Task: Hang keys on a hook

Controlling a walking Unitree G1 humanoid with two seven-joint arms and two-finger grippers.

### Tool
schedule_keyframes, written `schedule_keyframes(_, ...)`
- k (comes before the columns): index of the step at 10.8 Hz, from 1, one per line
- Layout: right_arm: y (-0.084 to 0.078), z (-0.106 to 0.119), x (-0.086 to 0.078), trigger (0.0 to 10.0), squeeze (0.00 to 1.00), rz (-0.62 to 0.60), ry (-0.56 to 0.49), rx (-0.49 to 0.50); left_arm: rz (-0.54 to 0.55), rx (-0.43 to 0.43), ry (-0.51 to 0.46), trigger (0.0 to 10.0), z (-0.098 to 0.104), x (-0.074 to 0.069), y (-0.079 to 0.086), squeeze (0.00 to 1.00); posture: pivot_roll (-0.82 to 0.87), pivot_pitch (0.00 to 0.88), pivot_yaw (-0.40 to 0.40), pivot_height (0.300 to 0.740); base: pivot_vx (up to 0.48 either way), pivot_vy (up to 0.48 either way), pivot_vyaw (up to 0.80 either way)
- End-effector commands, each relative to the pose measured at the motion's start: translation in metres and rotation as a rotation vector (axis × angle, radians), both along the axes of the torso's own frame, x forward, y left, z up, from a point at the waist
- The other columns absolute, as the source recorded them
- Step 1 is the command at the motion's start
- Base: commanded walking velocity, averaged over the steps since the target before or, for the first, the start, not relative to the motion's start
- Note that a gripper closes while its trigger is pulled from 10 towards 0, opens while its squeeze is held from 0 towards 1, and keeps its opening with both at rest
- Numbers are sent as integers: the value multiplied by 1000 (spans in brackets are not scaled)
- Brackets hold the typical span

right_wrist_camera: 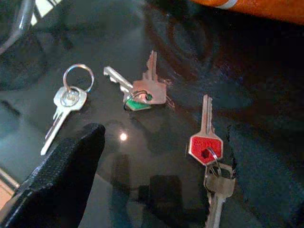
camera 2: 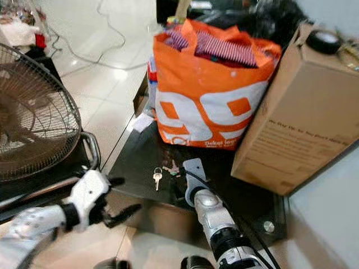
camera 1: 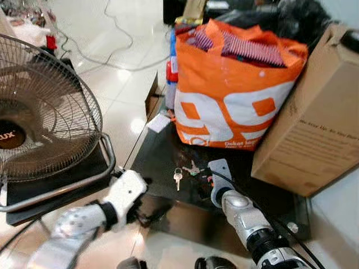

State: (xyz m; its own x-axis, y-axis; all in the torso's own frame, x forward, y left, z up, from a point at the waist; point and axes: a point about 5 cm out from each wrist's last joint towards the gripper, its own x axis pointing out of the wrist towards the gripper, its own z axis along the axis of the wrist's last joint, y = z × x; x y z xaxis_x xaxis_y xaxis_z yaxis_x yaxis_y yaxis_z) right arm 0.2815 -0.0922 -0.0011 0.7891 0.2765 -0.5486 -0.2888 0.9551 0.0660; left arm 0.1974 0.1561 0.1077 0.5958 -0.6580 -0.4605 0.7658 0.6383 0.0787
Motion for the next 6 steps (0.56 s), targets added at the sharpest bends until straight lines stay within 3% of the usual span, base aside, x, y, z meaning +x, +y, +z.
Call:
schedule_keyframes(1, -1, 0, 1, 8078, 0, -25, -13, 7, -7, -4, 1, 10000, 4, -3, 1, 0, -1, 153, -6, 740, 0, 0, 0)
schedule_keyframes(2, -1, 0, 1, 7725, 0, -35, -21, 12, -15, -4, 4, 10000, 6, -3, 1, 0, -3, 154, 8, 740, 0, 0, 0)
schedule_keyframes(3, -3, 1, 2, 4627, 0, -51, -30, 13, -33, -2, 11, 10000, 7, -4, 0, 0, -8, 155, 17, 740, 0, 0, 0)
schedule_keyframes(4, -6, 1, 3, 3451, 0, -59, -40, 11, -44, 1, 17, 10000, 7, -4, -1, 0, -10, 154, 19, 740, 0, 0, 0)
schedule_keyframes(6, -11, 1, 4, 0, 0, -37, -54, -17, -53, -1, 30, 10000, 6, -6, -3, 0, -11, 148, 17, 740, 0, 0, 0)
